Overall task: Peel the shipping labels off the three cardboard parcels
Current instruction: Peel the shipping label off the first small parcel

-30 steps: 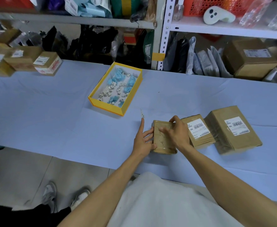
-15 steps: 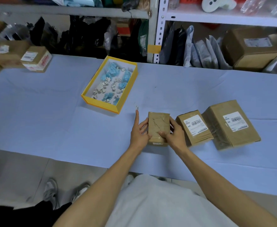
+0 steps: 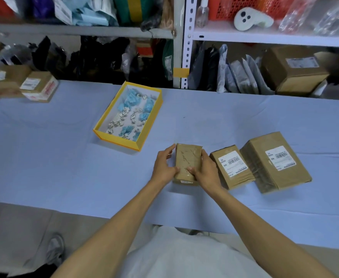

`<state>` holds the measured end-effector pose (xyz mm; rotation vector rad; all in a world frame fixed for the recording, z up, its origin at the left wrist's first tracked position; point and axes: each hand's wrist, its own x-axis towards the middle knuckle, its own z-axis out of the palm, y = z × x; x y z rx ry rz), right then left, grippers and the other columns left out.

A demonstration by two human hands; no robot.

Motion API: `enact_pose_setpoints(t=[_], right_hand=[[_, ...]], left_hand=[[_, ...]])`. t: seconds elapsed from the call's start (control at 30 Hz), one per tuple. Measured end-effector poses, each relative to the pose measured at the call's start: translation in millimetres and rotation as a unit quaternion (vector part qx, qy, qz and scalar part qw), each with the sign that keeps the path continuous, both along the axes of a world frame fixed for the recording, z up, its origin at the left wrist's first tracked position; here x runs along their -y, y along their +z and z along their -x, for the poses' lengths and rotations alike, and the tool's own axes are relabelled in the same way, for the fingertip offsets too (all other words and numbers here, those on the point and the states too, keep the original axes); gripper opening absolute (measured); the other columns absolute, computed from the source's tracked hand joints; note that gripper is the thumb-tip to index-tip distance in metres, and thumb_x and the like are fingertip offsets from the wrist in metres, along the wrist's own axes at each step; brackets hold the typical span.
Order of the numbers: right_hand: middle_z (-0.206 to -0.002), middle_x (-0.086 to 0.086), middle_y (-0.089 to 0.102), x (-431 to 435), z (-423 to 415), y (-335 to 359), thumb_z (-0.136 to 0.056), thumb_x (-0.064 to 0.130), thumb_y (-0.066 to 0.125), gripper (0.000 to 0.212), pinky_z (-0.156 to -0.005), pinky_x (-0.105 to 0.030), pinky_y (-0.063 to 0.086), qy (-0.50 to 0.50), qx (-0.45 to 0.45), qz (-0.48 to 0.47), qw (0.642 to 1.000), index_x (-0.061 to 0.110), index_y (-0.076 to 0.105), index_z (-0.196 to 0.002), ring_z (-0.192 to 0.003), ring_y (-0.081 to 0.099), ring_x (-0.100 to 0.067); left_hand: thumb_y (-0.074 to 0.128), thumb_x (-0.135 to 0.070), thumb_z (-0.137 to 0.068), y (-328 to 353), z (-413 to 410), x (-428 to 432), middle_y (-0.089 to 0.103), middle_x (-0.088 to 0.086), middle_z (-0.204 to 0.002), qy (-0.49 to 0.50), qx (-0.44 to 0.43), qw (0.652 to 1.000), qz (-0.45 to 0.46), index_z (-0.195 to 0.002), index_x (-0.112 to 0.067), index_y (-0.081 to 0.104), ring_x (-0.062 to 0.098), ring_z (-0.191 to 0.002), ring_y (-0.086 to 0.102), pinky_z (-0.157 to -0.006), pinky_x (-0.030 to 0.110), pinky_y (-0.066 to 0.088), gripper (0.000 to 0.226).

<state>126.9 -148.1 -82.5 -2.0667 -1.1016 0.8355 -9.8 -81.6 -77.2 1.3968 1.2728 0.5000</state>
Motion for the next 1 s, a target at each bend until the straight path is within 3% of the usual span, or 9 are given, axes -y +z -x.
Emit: enact_pose_setpoints(t=[0.07, 0.13, 0.27, 0.37, 0.5, 0.67, 0.8, 0.9, 1.0], right_hand=[[-0.119, -0.010, 0.062, -3, -2, 9, -0.084, 0.027, 0.068, 0.055, -0.088, -0.042, 0.049, 0.011, 0.096, 0.026, 0.995, 0.011, 0.046, -0.131, -0.110, 0.058, -0.031], [-0.122, -0.008, 0.062, -7, -2, 22, -0.093, 0.029, 0.058, 0.044, -0.090, -0.043, 0.049, -0.021, 0.111, -0.019, 0.993, 0.011, 0.048, -0.131, -0.109, 0.060, -0.029], [-0.102, 0.000, 0.071, -16, -5, 47, -0.089, 0.023, 0.063, 0.027, -0.088, -0.042, 0.055, -0.077, -0.078, -0.102, 0.989, 0.012, 0.065, -0.114, -0.093, 0.068, -0.014], [-0.104, 0.001, 0.071, -15, -7, 54, -0.088, 0.018, 0.067, 0.023, -0.089, -0.039, 0.056, -0.114, -0.154, -0.132, 0.973, 0.012, 0.067, -0.110, -0.098, 0.067, -0.011], [-0.106, -0.010, 0.070, -5, -13, 53, -0.087, 0.013, 0.069, 0.028, -0.082, -0.042, 0.060, -0.158, -0.265, -0.140, 0.941, 0.009, 0.066, -0.115, -0.096, 0.070, -0.025], [-0.090, -0.009, 0.075, 8, -11, 58, -0.084, 0.009, 0.071, 0.010, -0.080, -0.043, 0.057, -0.110, -0.266, -0.139, 0.947, 0.012, 0.074, -0.093, -0.091, 0.072, -0.025], [-0.086, -0.010, 0.075, 13, -9, 56, -0.080, -0.006, 0.068, 0.018, -0.082, -0.048, 0.059, -0.179, -0.257, -0.147, 0.938, 0.010, 0.074, -0.085, -0.086, 0.072, -0.027], [-0.080, -0.006, 0.074, 15, -3, 54, -0.080, -0.008, 0.066, 0.019, -0.083, -0.043, 0.059, -0.227, -0.233, -0.157, 0.932, 0.009, 0.073, -0.080, -0.082, 0.072, -0.021], [-0.079, 0.000, 0.074, 18, -2, 52, -0.081, -0.004, 0.065, 0.019, -0.083, -0.037, 0.059, -0.238, -0.185, -0.166, 0.939, 0.012, 0.074, -0.084, -0.081, 0.071, -0.013]], left_hand=[[0.069, 0.002, -0.077, 8, -4, 0, 0.034, 0.004, -0.127, 0.015, -0.056, 0.997, -0.060, -0.131, -0.027, 0.054, 0.016, -0.117, 0.035, -0.096, 0.016, 0.031, 0.063], [0.071, -0.005, -0.080, 18, -9, 0, 0.037, -0.003, -0.123, 0.037, -0.048, 0.992, -0.115, -0.121, -0.029, 0.061, 0.011, -0.112, 0.032, -0.096, 0.013, 0.027, 0.048], [0.071, -0.008, -0.082, 38, -25, 2, 0.068, -0.007, -0.098, 0.063, 0.091, 0.990, -0.087, -0.095, -0.026, 0.063, 0.011, -0.096, 0.064, -0.090, 0.029, 0.051, 0.024], [0.070, -0.009, -0.084, 43, -35, 9, 0.068, -0.007, -0.085, 0.065, 0.125, 0.988, -0.060, -0.087, -0.018, 0.062, 0.003, -0.078, 0.066, -0.078, 0.022, 0.054, 0.013], [0.070, -0.005, -0.083, 44, -37, 15, 0.065, -0.003, -0.082, 0.050, 0.147, 0.987, -0.036, -0.083, -0.014, 0.062, 0.005, -0.075, 0.064, -0.076, 0.019, 0.052, 0.013], [0.066, 0.003, -0.083, 46, -39, 24, 0.069, 0.012, -0.091, -0.009, 0.107, 0.994, -0.022, -0.091, -0.010, 0.063, 0.021, -0.091, 0.068, -0.082, 0.028, 0.057, 0.015], [0.070, -0.006, -0.082, 52, -42, 32, 0.070, 0.003, -0.083, -0.012, 0.062, 0.997, -0.039, -0.100, -0.019, 0.055, 0.015, -0.077, 0.069, -0.070, 0.022, 0.056, 0.027], [0.065, -0.010, -0.083, 59, -53, 41, 0.067, 0.000, -0.076, -0.008, -0.017, 0.991, -0.131, -0.097, -0.021, 0.060, 0.011, -0.068, 0.065, -0.059, 0.014, 0.049, 0.019], [0.065, -0.021, -0.085, 61, -60, 43, 0.062, 0.000, -0.095, -0.021, -0.097, 0.976, -0.192, -0.102, -0.023, 0.066, 0.012, -0.078, 0.059, -0.062, 0.010, 0.042, 0.017]])
